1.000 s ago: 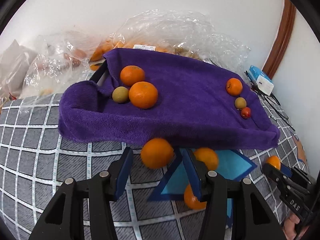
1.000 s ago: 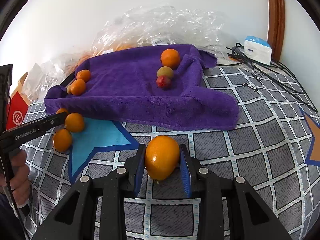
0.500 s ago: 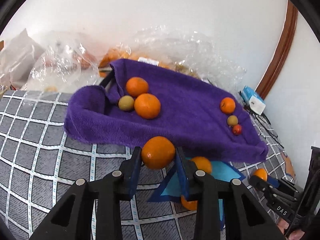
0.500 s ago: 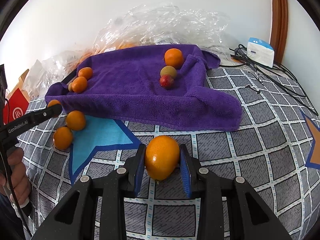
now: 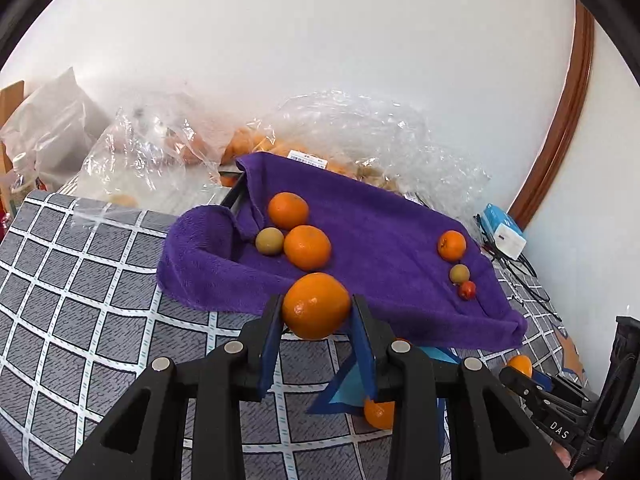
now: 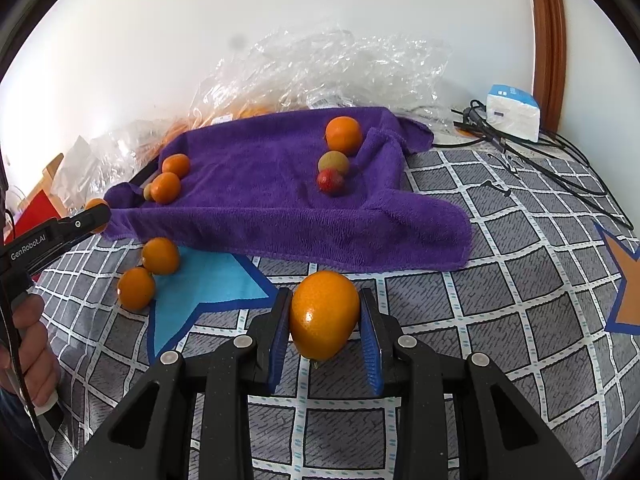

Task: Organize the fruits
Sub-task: 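Carry the oval orange with the right gripper over the towel while the left gripper carries its orange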

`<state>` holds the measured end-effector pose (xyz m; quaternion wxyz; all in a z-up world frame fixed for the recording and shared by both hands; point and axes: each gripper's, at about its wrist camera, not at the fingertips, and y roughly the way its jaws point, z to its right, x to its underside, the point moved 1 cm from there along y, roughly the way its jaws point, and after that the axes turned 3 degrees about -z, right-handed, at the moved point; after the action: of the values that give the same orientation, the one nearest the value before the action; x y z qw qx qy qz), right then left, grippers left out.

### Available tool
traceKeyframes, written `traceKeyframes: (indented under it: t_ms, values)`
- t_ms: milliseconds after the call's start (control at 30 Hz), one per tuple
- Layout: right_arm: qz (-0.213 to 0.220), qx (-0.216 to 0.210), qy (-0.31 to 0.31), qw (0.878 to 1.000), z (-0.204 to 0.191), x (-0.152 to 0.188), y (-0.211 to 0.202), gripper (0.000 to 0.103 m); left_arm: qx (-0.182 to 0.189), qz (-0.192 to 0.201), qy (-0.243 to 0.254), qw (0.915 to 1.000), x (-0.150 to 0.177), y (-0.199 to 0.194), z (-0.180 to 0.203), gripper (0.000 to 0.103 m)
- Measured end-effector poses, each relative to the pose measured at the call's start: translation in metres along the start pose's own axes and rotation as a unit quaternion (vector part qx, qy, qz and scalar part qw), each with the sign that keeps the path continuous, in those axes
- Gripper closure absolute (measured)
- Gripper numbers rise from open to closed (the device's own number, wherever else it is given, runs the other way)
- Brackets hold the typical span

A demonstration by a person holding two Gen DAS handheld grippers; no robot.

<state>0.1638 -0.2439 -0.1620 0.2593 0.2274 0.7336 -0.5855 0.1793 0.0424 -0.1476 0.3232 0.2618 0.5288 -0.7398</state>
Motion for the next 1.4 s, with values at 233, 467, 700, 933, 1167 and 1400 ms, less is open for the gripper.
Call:
traceKeyframes:
  t_ms: [233,467,700,933,1167,1400]
  values:
    - [0.011,-0.004,0.003,1.000,0.003,0.000,-0.004,0.070,-0.001,0.010,-0.014,0.9999,-0.003,-0.005,-0.007,0.071]
    - [0.026,-0.007,0.017,0.999,0.007,-0.010,-0.014,0.070,0.003,0.025,-0.027,0.9993,-0.007,-0.013,-0.013,0.071]
    - [0.050,0.001,0.009,0.999,0.005,-0.034,-0.026,0.070,0.012,0.028,-0.047,0.9984,-0.011,-0.019,-0.020,0.071]
    - [0.061,0.006,0.000,0.998,-0.002,-0.060,-0.030,0.070,-0.010,0.045,-0.050,0.9977,-0.021,-0.028,-0.023,0.071]
    - [0.058,0.002,-0.003,0.998,-0.008,-0.084,-0.018,0.070,-0.016,0.031,-0.050,0.9981,-0.044,-0.032,-0.025,0.071]
    - [0.038,-0.009,-0.021,0.999,-0.018,-0.097,0.009,0.070,-0.022,0.010,-0.037,0.9990,-0.067,-0.008,-0.016,0.071]
